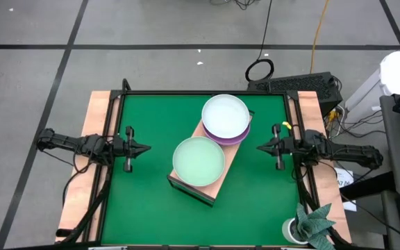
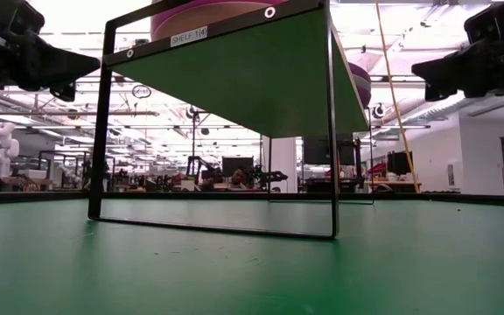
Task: Place and stack plates onto a shelf
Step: Return to Home Position
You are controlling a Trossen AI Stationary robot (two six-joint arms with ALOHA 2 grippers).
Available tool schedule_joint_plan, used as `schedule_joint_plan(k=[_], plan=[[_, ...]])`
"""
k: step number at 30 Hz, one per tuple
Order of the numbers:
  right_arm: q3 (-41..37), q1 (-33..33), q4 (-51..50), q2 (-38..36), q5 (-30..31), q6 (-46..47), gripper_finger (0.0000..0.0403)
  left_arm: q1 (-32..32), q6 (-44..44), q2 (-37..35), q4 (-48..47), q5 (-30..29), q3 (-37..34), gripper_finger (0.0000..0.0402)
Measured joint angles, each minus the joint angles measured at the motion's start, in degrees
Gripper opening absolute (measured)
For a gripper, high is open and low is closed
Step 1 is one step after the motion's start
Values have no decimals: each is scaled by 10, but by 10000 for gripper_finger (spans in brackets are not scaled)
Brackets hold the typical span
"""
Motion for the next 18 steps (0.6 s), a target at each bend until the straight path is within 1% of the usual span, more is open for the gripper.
schedule_joint_plan(k=[6, 13, 18], plan=[[0, 24, -2, 0, -7, 20, 0, -3, -22, 0, 0, 1, 0, 3], [0, 57, -8, 0, 21, 30, 0, -10, -30, 0, 0, 1, 0, 3], [0, 69, -11, 0, 38, 24, 0, -10, -30, 0, 0, 1, 0, 3]])
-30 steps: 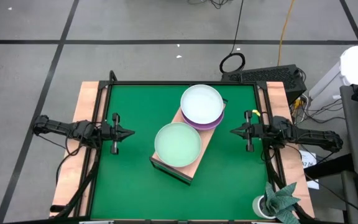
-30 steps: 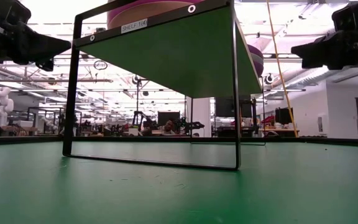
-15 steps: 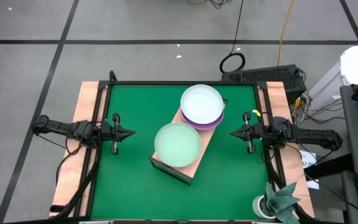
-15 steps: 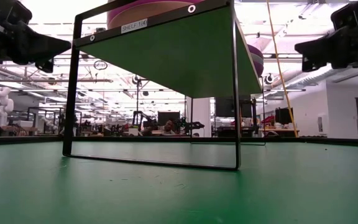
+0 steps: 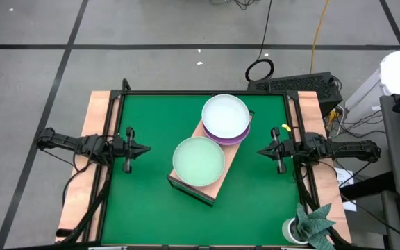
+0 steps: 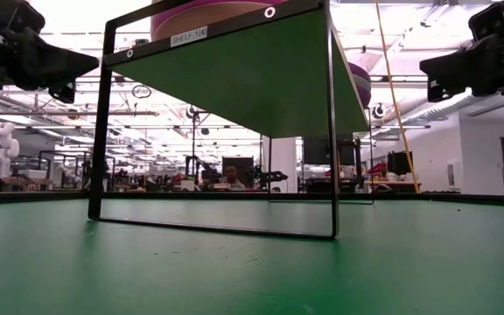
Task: Place and stack plates onto a shelf
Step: Return to Home Position
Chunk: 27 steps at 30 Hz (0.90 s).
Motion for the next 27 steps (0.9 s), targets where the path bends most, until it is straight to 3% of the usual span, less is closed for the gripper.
schedule_joint_plan(k=[13, 27], plan=[[0, 0, 1, 0, -2, 1, 0, 26, 48, 0, -1, 2, 0, 3], [0, 0, 2, 0, -3, -1, 0, 108, 36, 0, -16, 100, 0, 3]])
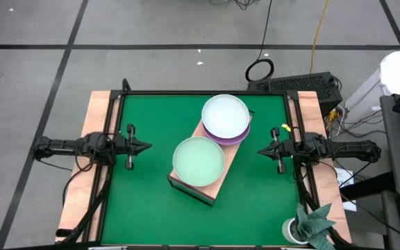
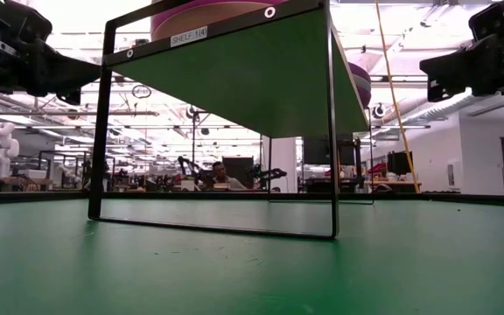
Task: Place and stack plates onto a shelf
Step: Return to Home Position
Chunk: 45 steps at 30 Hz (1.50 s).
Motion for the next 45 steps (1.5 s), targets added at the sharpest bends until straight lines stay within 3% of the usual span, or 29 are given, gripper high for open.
schedule_joint_plan(k=[45], plan=[[0, 0, 0, 0, 0, 0, 0, 5, -27, 0, 25, 3, -1, 3]])
